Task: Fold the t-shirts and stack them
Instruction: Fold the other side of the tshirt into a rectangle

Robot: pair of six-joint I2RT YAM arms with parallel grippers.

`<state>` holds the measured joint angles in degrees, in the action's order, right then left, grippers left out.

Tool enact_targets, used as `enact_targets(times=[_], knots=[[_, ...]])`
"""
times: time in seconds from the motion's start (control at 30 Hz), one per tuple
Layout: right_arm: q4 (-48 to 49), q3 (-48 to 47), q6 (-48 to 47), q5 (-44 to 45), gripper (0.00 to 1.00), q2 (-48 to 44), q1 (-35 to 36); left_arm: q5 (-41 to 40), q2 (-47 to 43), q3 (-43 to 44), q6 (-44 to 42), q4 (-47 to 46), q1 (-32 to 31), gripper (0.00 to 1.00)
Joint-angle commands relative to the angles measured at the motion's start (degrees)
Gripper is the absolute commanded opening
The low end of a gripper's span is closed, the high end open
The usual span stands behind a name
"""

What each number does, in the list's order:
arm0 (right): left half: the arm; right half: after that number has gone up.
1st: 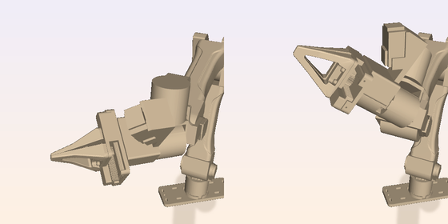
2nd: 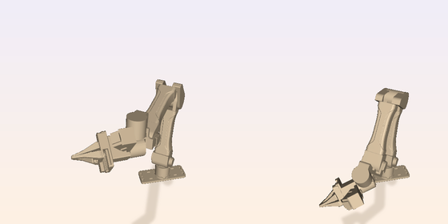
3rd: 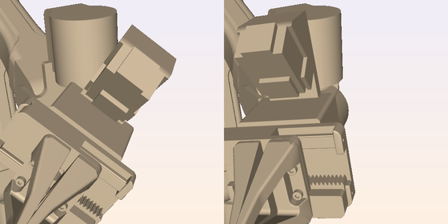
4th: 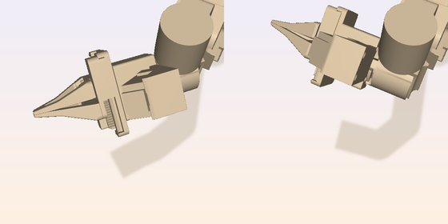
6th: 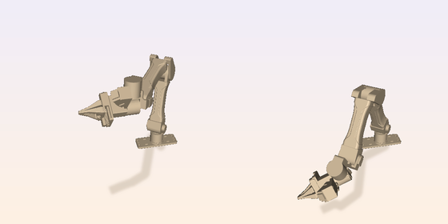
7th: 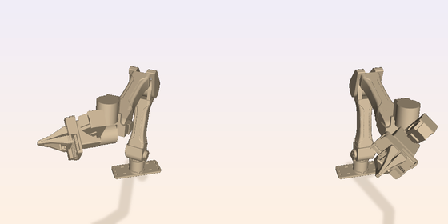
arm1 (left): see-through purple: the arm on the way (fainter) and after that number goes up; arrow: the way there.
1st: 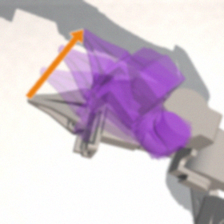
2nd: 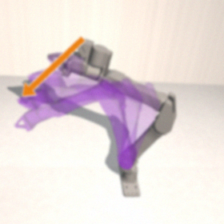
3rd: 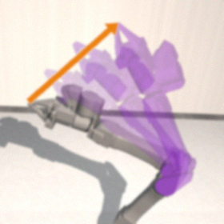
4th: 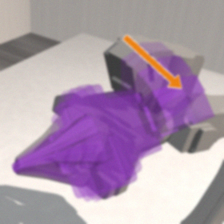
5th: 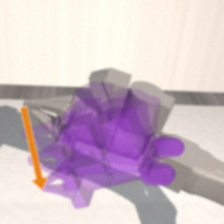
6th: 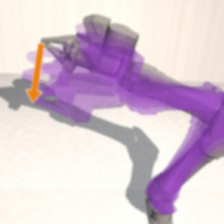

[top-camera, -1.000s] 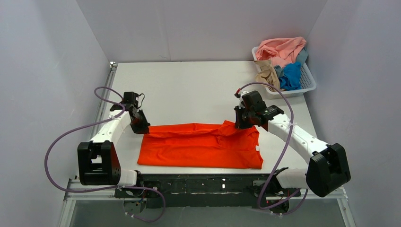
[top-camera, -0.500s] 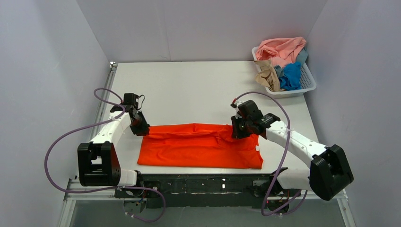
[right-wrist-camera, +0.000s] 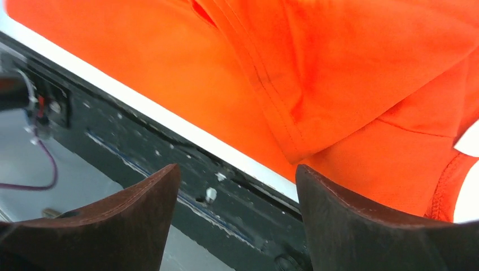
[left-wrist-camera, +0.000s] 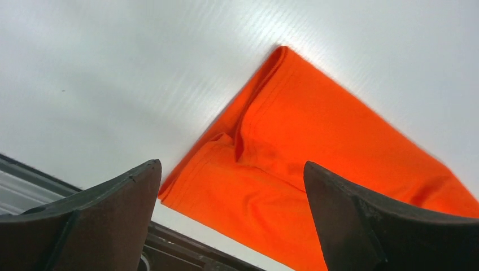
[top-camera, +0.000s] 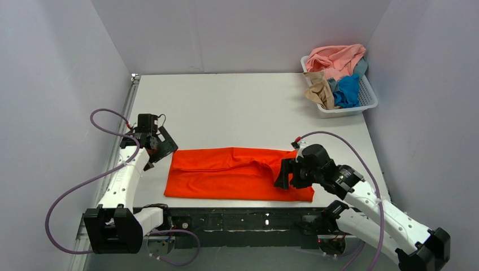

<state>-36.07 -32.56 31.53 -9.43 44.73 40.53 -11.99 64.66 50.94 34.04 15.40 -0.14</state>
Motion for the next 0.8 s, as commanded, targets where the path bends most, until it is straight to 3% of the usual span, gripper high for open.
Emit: enact_targets(times=[0.0, 0.1, 0.2, 0.33, 0.43, 0.5, 0.6, 0.77], knots=[[3.4, -1.8, 6.4, 7.1, 0.84, -5.1, 0.0, 8.6, 1.0, 2.4, 2.9, 3.8, 0.1, 0.98], [9.9, -4.1, 8.7, 14.4, 0.85, -2.6, -0.3, 20.6, 6.3, 3.3, 3.7, -0.3, -0.4, 0.98], [15.0, -8.8, 8.3, 17.7, 0.85, 5.9, -2.8, 24.5, 12.3, 5.2, 3.1, -0.9, -2.6, 0.98], [22.6, -14.9, 2.7, 4.7, 0.84, 22.2, -4.3, 27.4, 16.5, 6.0, 2.5, -0.2, -3.4, 0.98], [19.5, -18.9, 0.4, -1.7, 0.83, 32.9, -4.1, 24.8, 16.0, 5.4, 2.3, 0.7, -3.5, 0.98], [20.1, -16.8, 0.6, -2.3, 0.83, 37.3, 0.3, 21.2, 16.3, 4.8, 2.0, 2.4, -3.4, 0.98], [19.0, -13.7, -3.6, -3.2, 0.83, 36.2, 9.8, 21.2, 18.0, 3.9, 1.3, 2.4, -3.4, 0.98], [8.9, -15.7, -7.3, -0.4, 0.83, 39.0, 11.2, 22.1, 19.1, 4.9, 0.2, 2.5, -3.4, 0.98]])
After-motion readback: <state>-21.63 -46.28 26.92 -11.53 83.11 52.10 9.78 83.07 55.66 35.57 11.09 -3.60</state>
